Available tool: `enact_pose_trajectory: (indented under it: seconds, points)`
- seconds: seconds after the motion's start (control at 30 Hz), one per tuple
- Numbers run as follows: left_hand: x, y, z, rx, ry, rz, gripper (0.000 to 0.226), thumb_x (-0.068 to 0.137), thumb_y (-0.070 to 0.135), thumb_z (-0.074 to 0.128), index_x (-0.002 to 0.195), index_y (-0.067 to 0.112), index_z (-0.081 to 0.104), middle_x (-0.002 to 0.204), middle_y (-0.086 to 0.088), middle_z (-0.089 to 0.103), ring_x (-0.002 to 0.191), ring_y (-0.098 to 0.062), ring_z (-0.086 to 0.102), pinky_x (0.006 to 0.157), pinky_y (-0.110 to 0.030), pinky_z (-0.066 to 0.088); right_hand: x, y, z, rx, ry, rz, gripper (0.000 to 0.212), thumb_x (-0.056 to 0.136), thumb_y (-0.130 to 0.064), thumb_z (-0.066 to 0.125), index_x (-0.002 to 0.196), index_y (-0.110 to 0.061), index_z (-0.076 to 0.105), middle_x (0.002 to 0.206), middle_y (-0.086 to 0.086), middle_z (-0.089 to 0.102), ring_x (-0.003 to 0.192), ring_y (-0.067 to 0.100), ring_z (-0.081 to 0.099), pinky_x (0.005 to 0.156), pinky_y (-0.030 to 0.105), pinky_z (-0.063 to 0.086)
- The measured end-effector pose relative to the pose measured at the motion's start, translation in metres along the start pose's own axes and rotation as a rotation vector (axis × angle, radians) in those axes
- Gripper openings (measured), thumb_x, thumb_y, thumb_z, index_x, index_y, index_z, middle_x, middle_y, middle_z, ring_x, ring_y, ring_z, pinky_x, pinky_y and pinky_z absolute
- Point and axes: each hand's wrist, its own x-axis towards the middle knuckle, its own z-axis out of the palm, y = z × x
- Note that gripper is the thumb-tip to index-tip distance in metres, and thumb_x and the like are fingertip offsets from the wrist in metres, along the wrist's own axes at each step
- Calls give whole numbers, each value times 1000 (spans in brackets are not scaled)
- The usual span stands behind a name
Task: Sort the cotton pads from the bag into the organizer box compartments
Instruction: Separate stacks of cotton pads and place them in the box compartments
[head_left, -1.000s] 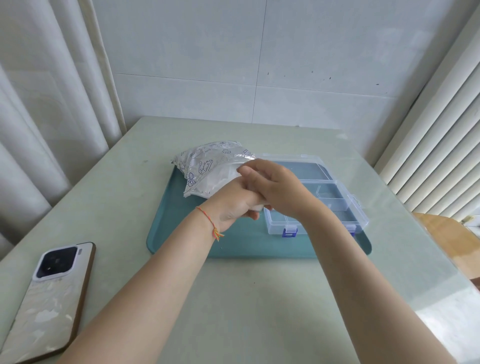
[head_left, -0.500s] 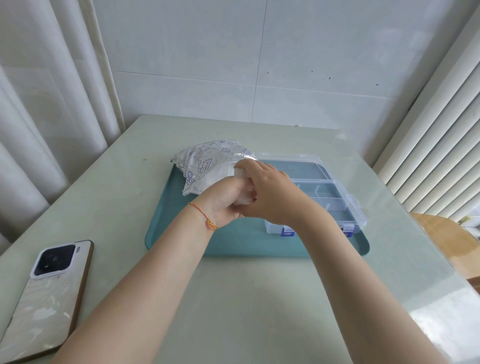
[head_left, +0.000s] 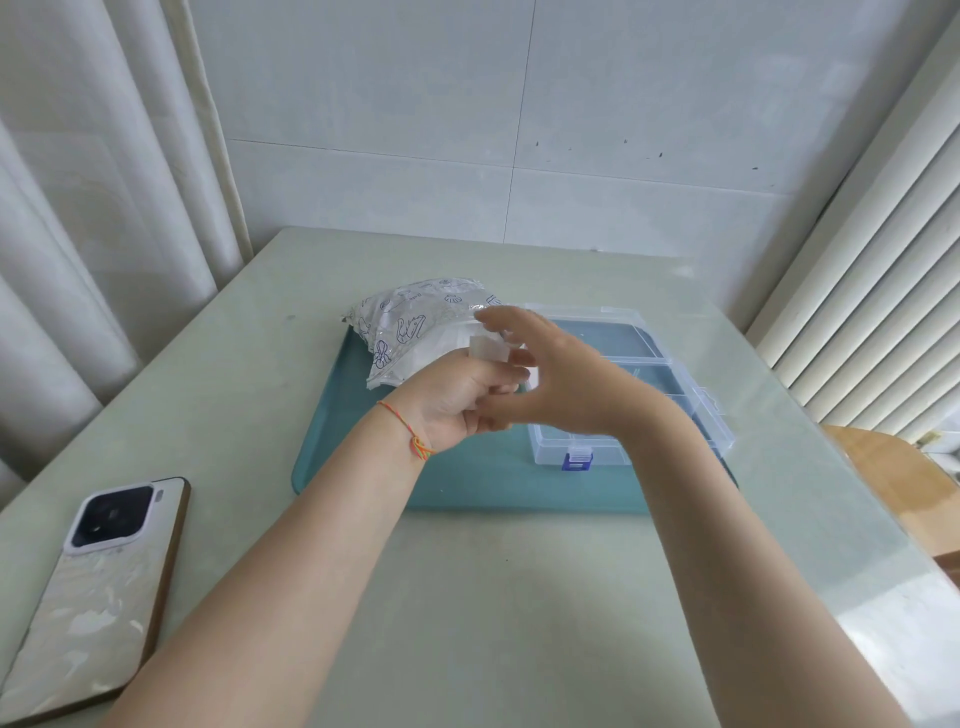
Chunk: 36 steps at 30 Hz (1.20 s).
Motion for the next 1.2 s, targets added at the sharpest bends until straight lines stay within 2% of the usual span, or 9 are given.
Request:
enact_pose_trajectory:
  seconds: [0.07,0.13,0.23,0.33,0.47,0.6,0.77,1.03,1.2]
  points:
    - [-1,1,-1,-13,-48,27,16,89,5,62,100,17,66,79,3,57,58,-6,52,47,-18,42,-2,1,-11,114,15,49,47,86,-26,67,130,-34,54,128,-17,52,116,-2,51,89,21,44]
    - [0,1,-4,-7,-85,52,32,86,3,65,117,14,63,89,-1,55,66,-8,53,49,-17,41,-2,2,-16,178,32,84,34,86,-39,62,120,-36,61,123,-19,57,116,-7,51,92,21,46]
    - [-2,1,-3,23,-131,90,32,87,-4,62,111,17,62,84,0,54,71,-11,52,50,-17,38,1,6,-14,126,60,96,26,90,-33,59,116,-32,63,120,-15,59,114,-5,52,99,26,45]
    - [-5,3,0,42,-155,62,32,78,7,67,108,15,62,84,-1,63,76,-14,62,60,-20,48,2,8,-16,90,92,113,18,92,-24,57,109,-24,64,113,-11,63,107,-6,55,84,15,47]
    - [-2,6,4,-3,-32,62,43,79,18,62,120,5,62,99,-10,65,96,-26,65,82,-40,56,-3,11,-31,143,165,181,9,92,-26,60,96,-20,65,93,-8,69,83,6,60,70,21,45]
    - [0,16,15,150,170,111,18,93,15,59,108,6,66,90,-8,67,80,-20,66,68,-33,55,-8,20,-43,291,238,276,10,90,-19,61,93,-10,66,76,0,74,68,11,65,77,38,57]
    - [11,25,33,81,322,131,7,94,12,61,87,10,62,74,-7,63,58,-17,64,50,-23,49,-5,31,-52,516,300,346,9,91,-13,61,99,-9,63,78,7,74,64,18,71,71,35,60]
    - [32,20,51,135,357,62,6,89,14,68,87,11,64,67,-1,61,54,-14,62,46,-21,44,-9,61,-59,506,235,386,9,92,-13,60,87,-11,67,73,4,72,62,17,68,69,33,58]
    - [47,12,55,586,440,118,9,87,16,63,79,13,66,72,-1,65,54,-15,58,49,-22,44,-4,89,-52,377,356,489,16,85,-18,68,95,-22,55,70,4,69,62,15,63,62,29,49]
